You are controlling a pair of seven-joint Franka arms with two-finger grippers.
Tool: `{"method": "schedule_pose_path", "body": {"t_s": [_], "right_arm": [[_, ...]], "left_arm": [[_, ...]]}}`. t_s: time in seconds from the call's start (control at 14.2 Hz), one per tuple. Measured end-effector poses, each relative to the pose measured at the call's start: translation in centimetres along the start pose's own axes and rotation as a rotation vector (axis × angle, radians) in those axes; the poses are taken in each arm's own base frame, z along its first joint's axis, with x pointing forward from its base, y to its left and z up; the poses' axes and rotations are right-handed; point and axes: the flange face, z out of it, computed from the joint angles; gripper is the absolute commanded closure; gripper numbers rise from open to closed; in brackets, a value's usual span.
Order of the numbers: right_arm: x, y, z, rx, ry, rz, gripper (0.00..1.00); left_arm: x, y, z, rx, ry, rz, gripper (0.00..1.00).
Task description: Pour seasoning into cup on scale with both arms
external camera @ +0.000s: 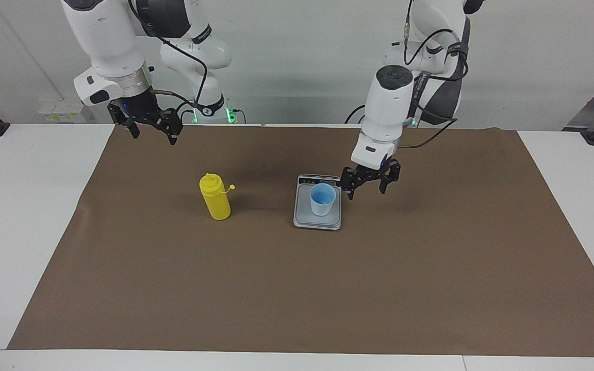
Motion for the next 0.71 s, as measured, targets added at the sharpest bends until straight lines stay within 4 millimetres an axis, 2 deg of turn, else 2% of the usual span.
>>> {"method": "schedule_pose_path", "body": {"t_s": [0.42, 0.71], "right_arm": [[0.4, 0.5, -0.2, 0.007, 0.025, 0.011, 0.0], [0.6, 0.6, -0.3, 0.037, 0.034, 0.107, 0.0]], "left_arm": [[2.7, -9.7, -5.4, 0.029, -0.046, 0.131, 0.0], [4.1, -14.3, -9.0, 0.05, -0.088, 0.219, 0.0]]}}
